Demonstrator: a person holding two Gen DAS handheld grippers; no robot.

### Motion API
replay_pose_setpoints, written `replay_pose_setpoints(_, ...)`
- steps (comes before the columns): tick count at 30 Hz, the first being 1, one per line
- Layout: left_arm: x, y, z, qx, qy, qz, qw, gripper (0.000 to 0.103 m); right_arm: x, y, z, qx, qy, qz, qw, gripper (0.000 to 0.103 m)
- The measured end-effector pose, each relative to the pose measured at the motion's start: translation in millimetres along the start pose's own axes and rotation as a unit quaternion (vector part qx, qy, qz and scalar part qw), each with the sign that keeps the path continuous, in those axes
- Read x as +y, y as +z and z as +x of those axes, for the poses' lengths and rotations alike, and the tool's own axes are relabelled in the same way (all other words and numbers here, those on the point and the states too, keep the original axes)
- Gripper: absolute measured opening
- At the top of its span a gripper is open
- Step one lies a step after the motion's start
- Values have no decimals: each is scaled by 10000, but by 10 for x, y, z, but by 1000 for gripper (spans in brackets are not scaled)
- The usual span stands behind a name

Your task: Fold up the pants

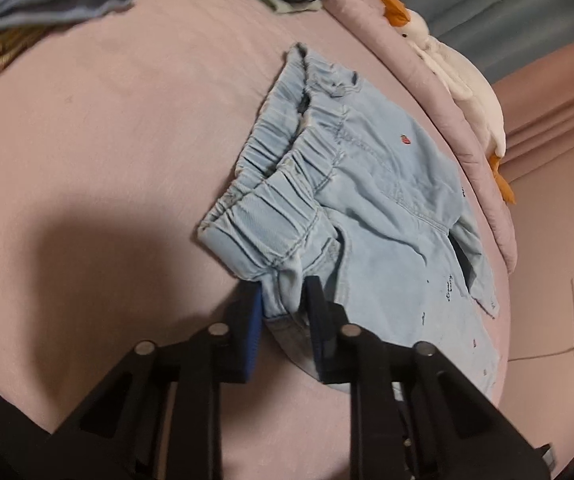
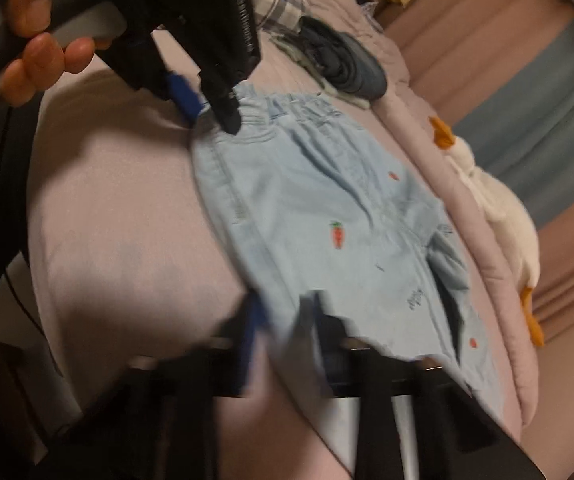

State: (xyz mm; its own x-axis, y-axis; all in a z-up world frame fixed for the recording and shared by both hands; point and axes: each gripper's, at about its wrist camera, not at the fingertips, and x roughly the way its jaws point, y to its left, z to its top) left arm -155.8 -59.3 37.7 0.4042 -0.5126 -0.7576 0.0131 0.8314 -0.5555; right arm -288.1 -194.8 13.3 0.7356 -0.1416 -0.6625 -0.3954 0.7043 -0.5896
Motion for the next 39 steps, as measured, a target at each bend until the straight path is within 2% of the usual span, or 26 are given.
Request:
replay_pose_setpoints(3, 46, -59, -287, -414, 8, 139, 9990, 17, -50, 68, -87, -1, 130, 216, 9997, 12)
replay_pose_setpoints(5, 53, -83, -384, -529, 118, 322, 9980, 17, -71, 88, -303, -197, 317, 344, 9987, 12)
replay_pose_setpoints(7, 92, -102, -367, -510, 313, 462, 9971, 18, -33, 94, -356, -263, 517, 372, 9976, 12)
replay_pose_setpoints(9, 122, -95, -217, -201, 615, 649, 9958, 21, 63, 88, -322, -239, 734, 296, 9966, 12)
replay_pose_setpoints(11, 109, -99, -195, -76, 714, 762, 9945, 23, 142, 53, -177, -77, 774, 94, 9969, 14)
replay_pose_setpoints(12, 68, -100, -246, -109, 796, 956, 9922, 24, 120, 43, -135, 13, 861, 240, 9960, 14)
replay_pose_setpoints(13, 39, -100, -322, -178, 883, 1148, 9893, 23, 76, 37, -166, -3, 952, 349, 9948, 16)
replay_pose_setpoints(14, -4, -92, -385, -291, 1001, 1333, 9856, 29, -11, 38, -227, -34, 1187, 545, 9914, 20)
replay_pose_setpoints(15, -46, -79, -473, -485, 1091, 1557, 9806, 41, -122, 31, -297, -117, 1394, 788, 9870, 23)
replay_pose_setpoints(17, -137, -11, -522, -698, 1011, 1801, 9759, 54, -348, 11, -381, -358, 1624, 1241, 9782, 48)
replay_pose_setpoints(19, -237, 45, -443, -744, 815, 2039, 9728, 55, -600, -35, -326, -445, 1413, 1727, 9738, 57)
replay_pose_setpoints(21, -346, 68, -193, -550, 757, 2392, 9664, 54, -761, -116, -65, 31, 1008, 2005, 9745, 57)
replay_pose_setpoints(22, -363, 60, -13, -308, 896, 2522, 9630, 53, -777, -160, 39, 245, 986, 2062, 9732, 57)
replay_pose_setpoints(24, -313, 1, 259, 259, 1141, 2737, 9547, 53, -718, -300, 225, 792, 1127, 2037, 9693, 57)
replay_pose_setpoints(25, -323, -60, 286, 243, 1213, 3109, 9424, 54, -665, -382, 231, 851, 1259, 1980, 9684, 56)
replay_pose_setpoints(26, -360, -93, 266, 261, 1216, 3371, 9332, 56, -663, -418, 170, 743, 1320, 1956, 9689, 57)
replay_pose_setpoints(27, -389, -94, 258, 416, 1167, 3583, 9253, 56, -685, -447, 123, 859, 1556, 1867, 9662, 57)
replay_pose_setpoints(28, -401, -56, 236, 481, 1065, 3644, 9239, 56, -728, -456, 99, 908, 1654, 1863, 9642, 57)
replay_pose_setpoints(30, -418, 137, 194, 511, 791, 3578, 9290, 56, -887, -438, 63, 842, 1759, 1891, 9624, 57)
replay_pose_setpoints(33, -484, 644, 236, 229, 760, 3409, 9368, 57, -1357, -370, 110, 499, 1551, 2227, 9612, 57)
replay_pose_setpoints(36, -619, 1126, 430, 13, 633, 3377, 9391, 57, -1937, -176, 424, 239, 1115, 2511, 9612, 57)
replay_pose_setpoints(39, -636, 1634, 751, 211, 587, 3403, 9383, 58, -2345, 37, 848, 324, 686, 2438, 9669, 57)
